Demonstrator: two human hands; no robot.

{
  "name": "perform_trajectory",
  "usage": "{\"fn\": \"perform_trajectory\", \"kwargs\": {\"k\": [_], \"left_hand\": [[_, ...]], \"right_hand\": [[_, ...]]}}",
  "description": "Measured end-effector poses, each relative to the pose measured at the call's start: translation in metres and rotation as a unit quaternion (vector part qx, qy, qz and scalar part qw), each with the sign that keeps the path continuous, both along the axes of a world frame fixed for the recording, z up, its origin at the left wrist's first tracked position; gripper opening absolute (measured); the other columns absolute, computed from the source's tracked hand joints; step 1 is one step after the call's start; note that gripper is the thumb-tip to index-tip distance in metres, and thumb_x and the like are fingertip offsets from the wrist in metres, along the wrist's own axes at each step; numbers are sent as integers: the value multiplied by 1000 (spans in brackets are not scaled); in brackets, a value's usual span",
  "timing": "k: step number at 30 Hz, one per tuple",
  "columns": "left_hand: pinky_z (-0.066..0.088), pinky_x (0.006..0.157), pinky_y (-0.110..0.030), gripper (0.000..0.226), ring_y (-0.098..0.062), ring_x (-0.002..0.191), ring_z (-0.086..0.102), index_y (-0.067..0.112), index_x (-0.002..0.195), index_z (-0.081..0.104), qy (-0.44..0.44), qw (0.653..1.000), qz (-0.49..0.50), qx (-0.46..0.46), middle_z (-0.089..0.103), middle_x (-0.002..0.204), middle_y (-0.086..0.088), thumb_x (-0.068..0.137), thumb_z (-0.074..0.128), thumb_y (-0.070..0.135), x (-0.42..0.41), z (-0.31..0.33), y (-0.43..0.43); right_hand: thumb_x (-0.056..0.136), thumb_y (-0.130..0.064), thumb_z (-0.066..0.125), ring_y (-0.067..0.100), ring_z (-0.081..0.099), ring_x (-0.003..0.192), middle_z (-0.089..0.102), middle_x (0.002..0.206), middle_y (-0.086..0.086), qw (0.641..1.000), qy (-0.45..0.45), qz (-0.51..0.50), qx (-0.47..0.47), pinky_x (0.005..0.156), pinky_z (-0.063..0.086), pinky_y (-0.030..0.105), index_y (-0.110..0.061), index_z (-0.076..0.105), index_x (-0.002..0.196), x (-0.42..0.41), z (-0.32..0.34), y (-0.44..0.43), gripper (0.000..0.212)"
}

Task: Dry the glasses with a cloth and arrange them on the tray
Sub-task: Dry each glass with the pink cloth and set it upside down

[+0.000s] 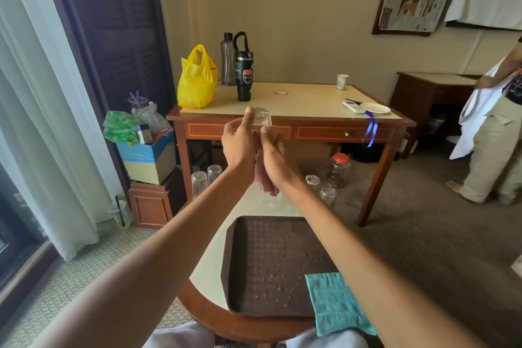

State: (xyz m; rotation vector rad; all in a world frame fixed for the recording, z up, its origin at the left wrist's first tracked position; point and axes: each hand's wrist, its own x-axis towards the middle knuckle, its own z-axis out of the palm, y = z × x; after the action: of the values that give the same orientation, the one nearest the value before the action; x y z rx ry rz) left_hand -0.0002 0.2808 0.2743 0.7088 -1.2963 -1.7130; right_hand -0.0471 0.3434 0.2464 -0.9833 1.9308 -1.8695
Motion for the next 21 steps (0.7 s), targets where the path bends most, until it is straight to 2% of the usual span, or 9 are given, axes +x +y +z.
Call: {"fn": "perform_trajectory", "kwargs": {"k": [1,4,7,9,11,13,15,17,21], "left_hand": [[58,86,-37,37,-20,99,71,20,110,67,6,1000,-5,10,74,108,-4,94,67,53,1,-1,0],[60,87,-39,26,-20,99,72,23,101,68,19,999,-26,24,75,103,-4,97,66,48,2,-4,0],[55,64,-21,20,-1,77,71,31,90,69,1,999,-38,12,72,87,8,103,58,42,1,-6,3],[51,53,-14,27,4,64,69,29,91,71,-7,999,-43,-3,72,79,12,107,52,40,0,-8,10],[58,65,-20,36,-4,75,71,25,90,75,7,999,-34,-33,74,80,9,106,49,46,2,-8,20],[61,88,-37,46,-14,100,71,29,96,79,18,995,-18,-94,73,99,3,95,54,68,-2,-9,25],[53,101,-46,46,-19,117,58,44,103,76,-14,986,29,-161,56,112,10,81,60,81,-3,-9,29],[46,107,-47,26,-18,119,49,55,95,67,-33,978,65,-197,45,109,16,79,65,76,-3,-8,31],[47,106,-50,35,-24,118,53,49,90,69,-19,981,81,-173,52,109,10,75,66,80,0,5,30]], "right_hand": [[102,-60,31,17,66,60,65,69,4,1000,19,-8,-11,56,55,35,-3,54,112,-1,-3,-2,63],[95,-61,33,19,65,82,66,97,13,999,39,15,-18,61,53,26,-7,54,116,0,0,-3,61],[102,-36,41,19,61,79,64,88,11,997,10,23,-68,62,53,34,-7,60,99,-3,16,1,34],[105,-35,41,20,58,74,59,78,8,996,6,18,-83,62,49,33,-7,60,91,-11,26,3,37],[104,-51,37,16,61,64,62,67,2,998,2,4,-70,63,48,29,-16,65,79,-21,34,3,52],[104,-56,34,11,62,61,64,60,-6,996,-60,1,-71,63,48,26,-24,71,67,-28,39,3,61],[104,-56,32,16,64,70,67,67,-3,988,-115,15,-97,69,50,30,-25,73,67,-32,40,2,63],[105,-57,27,19,67,78,71,75,1,983,-148,39,-103,72,53,32,-21,73,77,-31,39,1,65],[106,-57,17,19,71,84,75,84,4,974,-185,63,-115,80,54,33,-20,78,84,-31,33,-3,74]]}}
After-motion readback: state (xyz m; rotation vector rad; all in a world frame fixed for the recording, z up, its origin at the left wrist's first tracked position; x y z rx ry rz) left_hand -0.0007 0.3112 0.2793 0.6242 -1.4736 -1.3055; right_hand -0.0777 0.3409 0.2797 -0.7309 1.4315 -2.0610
